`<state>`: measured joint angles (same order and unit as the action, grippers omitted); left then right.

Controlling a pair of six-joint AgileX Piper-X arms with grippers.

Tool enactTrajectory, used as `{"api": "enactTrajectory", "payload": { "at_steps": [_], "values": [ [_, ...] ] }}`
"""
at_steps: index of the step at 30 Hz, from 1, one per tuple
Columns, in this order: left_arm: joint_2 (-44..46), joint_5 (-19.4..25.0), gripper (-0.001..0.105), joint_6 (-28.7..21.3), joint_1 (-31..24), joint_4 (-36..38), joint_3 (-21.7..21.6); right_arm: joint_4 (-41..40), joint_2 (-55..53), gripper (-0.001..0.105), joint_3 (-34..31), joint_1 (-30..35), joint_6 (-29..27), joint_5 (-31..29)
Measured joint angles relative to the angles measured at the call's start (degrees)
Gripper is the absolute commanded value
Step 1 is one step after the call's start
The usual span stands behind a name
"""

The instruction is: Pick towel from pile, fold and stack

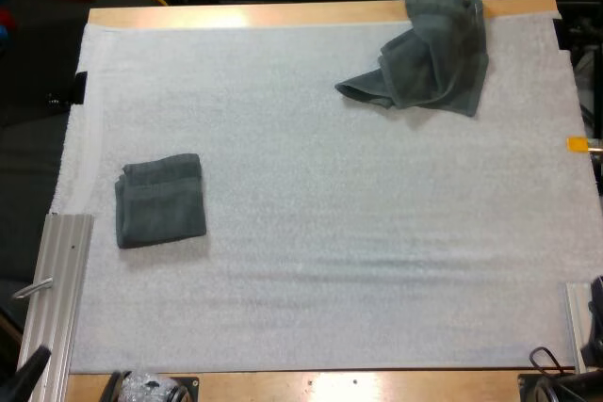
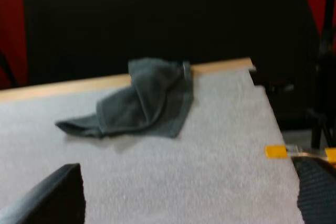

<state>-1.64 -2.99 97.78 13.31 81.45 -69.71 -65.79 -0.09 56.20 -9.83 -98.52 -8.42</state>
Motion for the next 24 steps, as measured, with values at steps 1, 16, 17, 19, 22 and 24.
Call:
{"api": "enactTrajectory", "payload": {
  "at_steps": [1,16,17,19,22,24],
  "values": [
    [0.9,-0.1,0.069,0.0,0.0,1.0,0.0,0.0,-0.38,0.079,-0.02,0.0,0.0,0.0],
    [2.65,0.53,0.069,-0.45,-0.79,3.37,9.76,-0.03,-0.43,0.079,-1.16,0.0,0.0,-0.44],
    [2.65,0.54,0.069,-0.47,-0.79,1.76,11.39,0.52,-0.43,0.079,-1.98,0.0,0.0,-0.44],
    [2.65,0.54,0.069,-0.48,-0.79,-1.66,14.83,2.17,-0.43,0.079,-3.81,0.0,0.0,-0.44],
    [2.65,0.54,0.069,-0.48,-0.79,-6.46,19.76,5.22,-0.43,0.079,-7.37,0.0,0.0,-0.44],
    [2.65,0.4,0.069,-0.48,-0.79,-9.48,23.14,7.1,-0.33,0.079,-9.68,0.0,0.0,-0.44]
  ]
}}
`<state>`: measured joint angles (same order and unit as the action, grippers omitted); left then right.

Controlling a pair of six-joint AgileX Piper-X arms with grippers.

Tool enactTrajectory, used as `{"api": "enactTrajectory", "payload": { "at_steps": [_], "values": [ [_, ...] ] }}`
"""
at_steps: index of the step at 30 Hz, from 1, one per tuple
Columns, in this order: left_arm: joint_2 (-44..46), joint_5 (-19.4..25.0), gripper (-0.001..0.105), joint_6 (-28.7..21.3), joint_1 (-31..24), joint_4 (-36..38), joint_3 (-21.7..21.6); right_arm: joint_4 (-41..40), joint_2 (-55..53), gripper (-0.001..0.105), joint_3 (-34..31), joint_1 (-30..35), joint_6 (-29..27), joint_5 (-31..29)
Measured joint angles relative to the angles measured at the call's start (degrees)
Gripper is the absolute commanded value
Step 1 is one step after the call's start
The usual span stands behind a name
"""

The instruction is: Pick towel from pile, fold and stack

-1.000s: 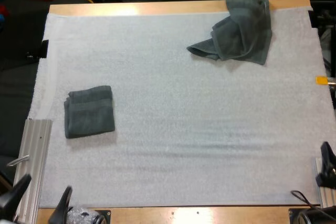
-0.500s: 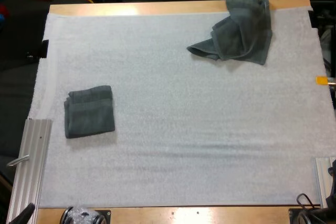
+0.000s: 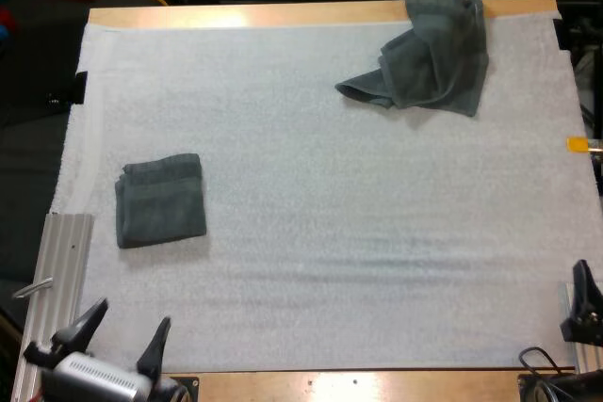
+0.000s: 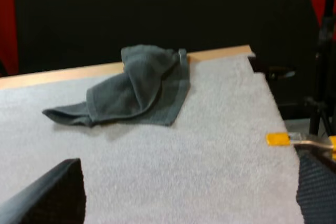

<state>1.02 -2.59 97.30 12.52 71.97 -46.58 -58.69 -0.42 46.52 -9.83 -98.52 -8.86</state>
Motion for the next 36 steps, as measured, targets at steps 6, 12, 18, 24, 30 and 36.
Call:
{"api": "enactTrajectory", "payload": {
  "at_steps": [6,12,18,24,30,36],
  "values": [
    [-0.11,-0.81,0.069,0.0,0.0,-6.62,8.24,2.38,0.01,0.079,-6.36,0.0,0.9,0.0],
    [-0.11,-0.81,0.069,0.0,0.0,-8.88,13.66,2.36,0.01,0.079,-11.67,0.0,1.3,0.0],
    [-0.25,-0.81,0.069,0.0,0.0,-9.46,15.66,2.36,0.11,0.079,-15.73,0.0,1.46,0.0],
    [-0.25,-0.81,0.069,0.0,0.0,-9.47,15.66,2.57,0.08,0.079,-18.41,0.0,1.7,0.0],
    [-0.25,-0.81,0.069,0.0,0.0,-9.47,15.66,2.75,0.08,0.079,-18.39,0.0,1.7,0.0],
    [-0.25,-0.81,0.069,0.0,0.0,-9.47,15.66,2.75,0.08,0.079,-18.39,0.0,1.7,0.0]
  ]
}}
